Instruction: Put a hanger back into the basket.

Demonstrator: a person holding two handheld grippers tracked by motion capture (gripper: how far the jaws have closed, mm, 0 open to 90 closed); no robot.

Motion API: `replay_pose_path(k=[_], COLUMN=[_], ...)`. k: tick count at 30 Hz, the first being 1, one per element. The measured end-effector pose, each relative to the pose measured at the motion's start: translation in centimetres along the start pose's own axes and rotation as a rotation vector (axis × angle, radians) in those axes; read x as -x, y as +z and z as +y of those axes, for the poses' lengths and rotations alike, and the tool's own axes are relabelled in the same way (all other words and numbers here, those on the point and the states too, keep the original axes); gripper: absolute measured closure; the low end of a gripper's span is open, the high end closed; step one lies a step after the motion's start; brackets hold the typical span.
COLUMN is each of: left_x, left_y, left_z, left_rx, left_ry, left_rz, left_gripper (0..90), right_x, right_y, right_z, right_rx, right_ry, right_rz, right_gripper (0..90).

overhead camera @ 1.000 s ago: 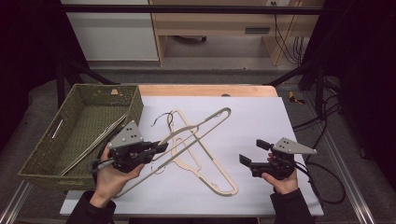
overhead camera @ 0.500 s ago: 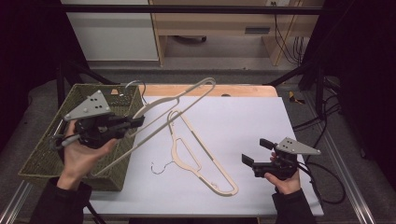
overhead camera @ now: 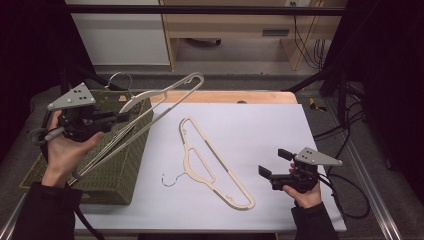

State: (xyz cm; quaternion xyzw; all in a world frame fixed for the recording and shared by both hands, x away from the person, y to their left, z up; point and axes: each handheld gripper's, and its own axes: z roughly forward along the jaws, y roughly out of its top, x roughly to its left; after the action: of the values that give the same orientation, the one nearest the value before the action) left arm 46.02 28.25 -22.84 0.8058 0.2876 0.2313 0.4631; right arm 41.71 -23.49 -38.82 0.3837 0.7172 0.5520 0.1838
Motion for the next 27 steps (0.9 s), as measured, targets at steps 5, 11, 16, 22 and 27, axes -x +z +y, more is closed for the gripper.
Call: replay_pose_path(k=[5, 11, 16, 22, 27], left_x=[-2.0, -4.0, -5.2, -6.4, -7.6], left_y=[-0.8, -2.2, -2.9, -3.1, -3.6], left_z=[-0.4, -0.9, -1.9, -3.3, -4.7], left_rx=[-0.007, 0.003, -0.010, -0.024, -0.033], left_ry=[-0.019, -0.035, -0.038, -0.037, -0.041], left_rz=[0.013, 0.055, 0.080, 0.107, 0.154], left_gripper=[85.9, 85.9, 85.9, 85.9, 85.9], right_x=[0.0, 0.0, 0.0, 0.0, 0.1], right_y=[0.0, 0.1, 0.1, 0.1, 0.1], right_z=[0.0, 0.0, 0.0, -0.1, -0.1], right_rx=[0.000, -0.001, -0.002, -0.003, -0.007], right_ry=[-0.001, 0.001, 0.001, 0.001, -0.001], right_rz=[0.003, 0.003, 0.002, 0.001, 0.003], right_gripper=[5.4, 5.4, 5.4, 5.4, 5.5])
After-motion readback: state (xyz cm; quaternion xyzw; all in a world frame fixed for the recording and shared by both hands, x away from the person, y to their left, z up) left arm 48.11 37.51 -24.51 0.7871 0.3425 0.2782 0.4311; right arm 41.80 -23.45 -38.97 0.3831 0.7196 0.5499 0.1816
